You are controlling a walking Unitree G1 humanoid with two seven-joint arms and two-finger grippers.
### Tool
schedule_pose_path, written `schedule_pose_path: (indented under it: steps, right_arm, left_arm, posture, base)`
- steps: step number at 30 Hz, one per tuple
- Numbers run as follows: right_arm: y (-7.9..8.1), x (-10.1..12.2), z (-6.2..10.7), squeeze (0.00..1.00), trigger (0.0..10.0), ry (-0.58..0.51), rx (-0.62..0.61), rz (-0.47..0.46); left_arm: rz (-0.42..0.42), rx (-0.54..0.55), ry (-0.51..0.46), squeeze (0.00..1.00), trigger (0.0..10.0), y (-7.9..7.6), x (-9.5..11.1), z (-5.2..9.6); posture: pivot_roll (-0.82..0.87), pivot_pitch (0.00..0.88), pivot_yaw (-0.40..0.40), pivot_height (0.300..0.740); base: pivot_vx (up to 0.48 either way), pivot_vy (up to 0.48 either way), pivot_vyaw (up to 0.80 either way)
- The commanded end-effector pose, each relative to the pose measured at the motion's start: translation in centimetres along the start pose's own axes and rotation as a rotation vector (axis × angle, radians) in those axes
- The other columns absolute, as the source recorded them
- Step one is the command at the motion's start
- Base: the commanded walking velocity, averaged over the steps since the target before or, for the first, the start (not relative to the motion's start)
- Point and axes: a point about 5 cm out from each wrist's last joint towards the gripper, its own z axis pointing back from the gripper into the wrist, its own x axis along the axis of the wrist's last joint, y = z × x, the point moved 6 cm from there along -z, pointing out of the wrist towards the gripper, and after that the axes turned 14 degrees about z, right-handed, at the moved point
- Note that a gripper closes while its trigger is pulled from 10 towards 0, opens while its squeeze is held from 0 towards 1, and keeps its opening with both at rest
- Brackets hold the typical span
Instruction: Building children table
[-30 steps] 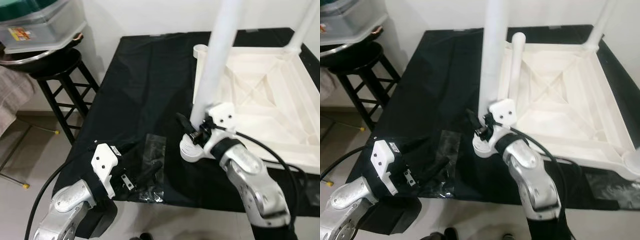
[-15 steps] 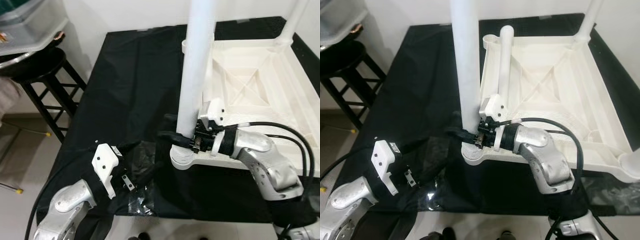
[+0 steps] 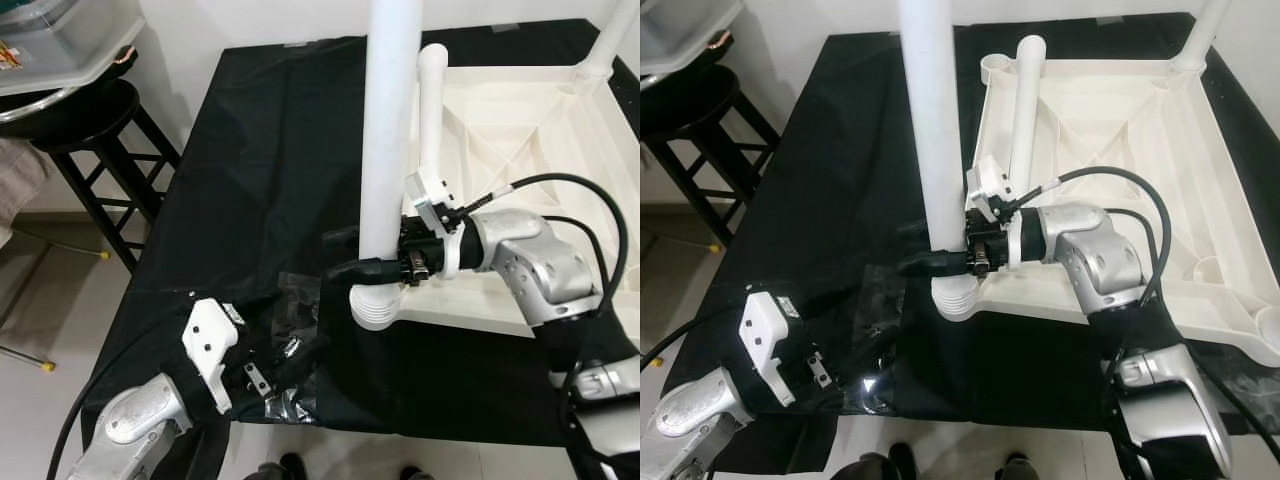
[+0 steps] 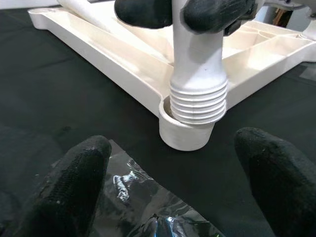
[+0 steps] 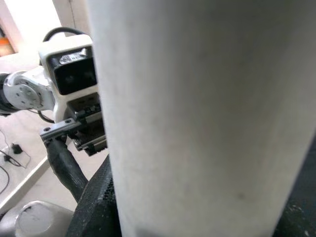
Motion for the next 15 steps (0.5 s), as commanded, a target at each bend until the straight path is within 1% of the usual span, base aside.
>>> schedule_pose_path:
  steps: [1, 2, 3, 4, 5, 8, 15]
  right_arm:
    - [0.7, 0.2, -0.6, 0.00, 10.0, 0.000, 0.076, 0.015]
    - [0.7, 0.7, -0.6, 0.00, 10.0, -0.001, 0.109, 0.030]
    - [0.7, 0.7, -0.6, 0.00, 10.0, -0.001, 0.109, 0.030]
    - [0.8, 1.3, -0.7, 0.00, 10.0, -0.003, 0.145, 0.052]
    - [0.8, 1.3, -0.7, 0.00, 10.0, -0.003, 0.145, 0.052]
    - [1.0, 2.1, -0.8, 0.00, 10.0, 0.000, 0.203, 0.103]
    - [0.2, 1.3, -0.3, 0.00, 10.0, 0.033, 0.183, 0.105]
  left_arm:
    - [0.004, -0.013, 0.027, 0.00, 10.0, -0.4, -0.4, 0.2]
    - [0.004, -0.015, 0.028, 0.00, 10.0, -0.5, -0.4, 0.2]
    - [0.004, -0.015, 0.028, 0.00, 10.0, -0.5, -0.4, 0.2]
    - [0.004, -0.017, 0.030, 0.00, 10.0, -0.7, -0.4, 0.1]
    - [0.004, -0.017, 0.030, 0.00, 10.0, -0.7, -0.4, 0.1]
    - [0.000, -0.022, 0.034, 0.00, 10.0, -1.0, -0.6, 0.1]
    - [0.001, -0.025, 0.034, 0.00, 10.0, -1.2, -0.7, 0.1]
  posture:
    - [-0.01, 0.329, 0.105, 0.740]
    - [-0.01, 0.329, 0.105, 0.740]
    - [-0.01, 0.329, 0.105, 0.740]
    - [-0.01, 0.329, 0.101, 0.740]
    - [-0.01, 0.329, 0.101, 0.740]
    - [-0.02, 0.325, 0.097, 0.740]
    - [-0.02, 0.321, 0.092, 0.740]
  base:
    - [0.000, 0.000, 0.00]
    - [0.000, 0.000, 0.00]
    - [0.000, 0.000, 0.00]
    - [0.000, 0.000, 0.00]
    - [0.000, 0.000, 0.00]
    - [0.000, 0.000, 0.00]
    - [0.000, 0.000, 0.00]
